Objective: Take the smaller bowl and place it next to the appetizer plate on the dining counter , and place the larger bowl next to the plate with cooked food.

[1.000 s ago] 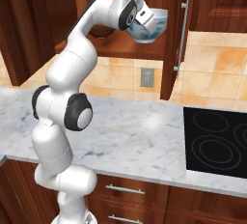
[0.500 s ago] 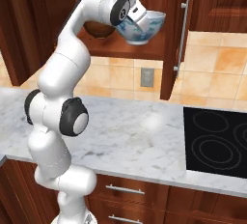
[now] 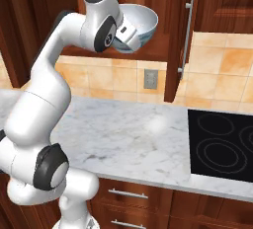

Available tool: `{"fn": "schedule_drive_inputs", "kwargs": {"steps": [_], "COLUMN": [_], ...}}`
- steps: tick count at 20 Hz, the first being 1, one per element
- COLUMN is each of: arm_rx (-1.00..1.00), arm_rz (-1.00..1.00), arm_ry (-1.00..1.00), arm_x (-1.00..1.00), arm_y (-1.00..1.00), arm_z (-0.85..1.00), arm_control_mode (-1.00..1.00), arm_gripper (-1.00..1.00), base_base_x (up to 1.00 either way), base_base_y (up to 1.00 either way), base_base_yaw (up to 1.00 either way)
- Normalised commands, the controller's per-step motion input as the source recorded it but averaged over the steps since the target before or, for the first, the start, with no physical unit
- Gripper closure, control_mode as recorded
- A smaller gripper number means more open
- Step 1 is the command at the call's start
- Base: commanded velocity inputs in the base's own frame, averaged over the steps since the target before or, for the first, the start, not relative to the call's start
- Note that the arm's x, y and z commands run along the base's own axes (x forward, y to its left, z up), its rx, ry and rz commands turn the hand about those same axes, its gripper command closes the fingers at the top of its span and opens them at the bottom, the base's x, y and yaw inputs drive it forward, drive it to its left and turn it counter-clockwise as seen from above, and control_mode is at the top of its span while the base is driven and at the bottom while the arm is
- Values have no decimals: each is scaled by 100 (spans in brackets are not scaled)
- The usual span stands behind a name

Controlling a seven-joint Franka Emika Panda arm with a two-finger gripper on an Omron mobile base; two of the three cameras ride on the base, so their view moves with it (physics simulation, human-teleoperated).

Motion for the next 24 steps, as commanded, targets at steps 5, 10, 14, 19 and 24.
{"fn": "schedule_drive_inputs", "kwargs": {"steps": [5,10,14,19,24], "arm_rx": [1,0,-2,-5,0], "arm_rz": [0,2,0,0,0], "arm_ry": [19,17,-2,-10,-1], "arm_x": [-100,-100,-71,-36,-19], "arm_y": [-14,0,7,25,7], "arm_z": [24,4,-51,-34,-7], "arm_control_mode": [-100,-100,-100,-100,100], "arm_gripper": [100,100,100,100,100], "base_base_x": [0,0,0,0,-60], "base_base_y": [0,0,0,0,3], "base_base_yaw": [0,0,0,0,1]}}
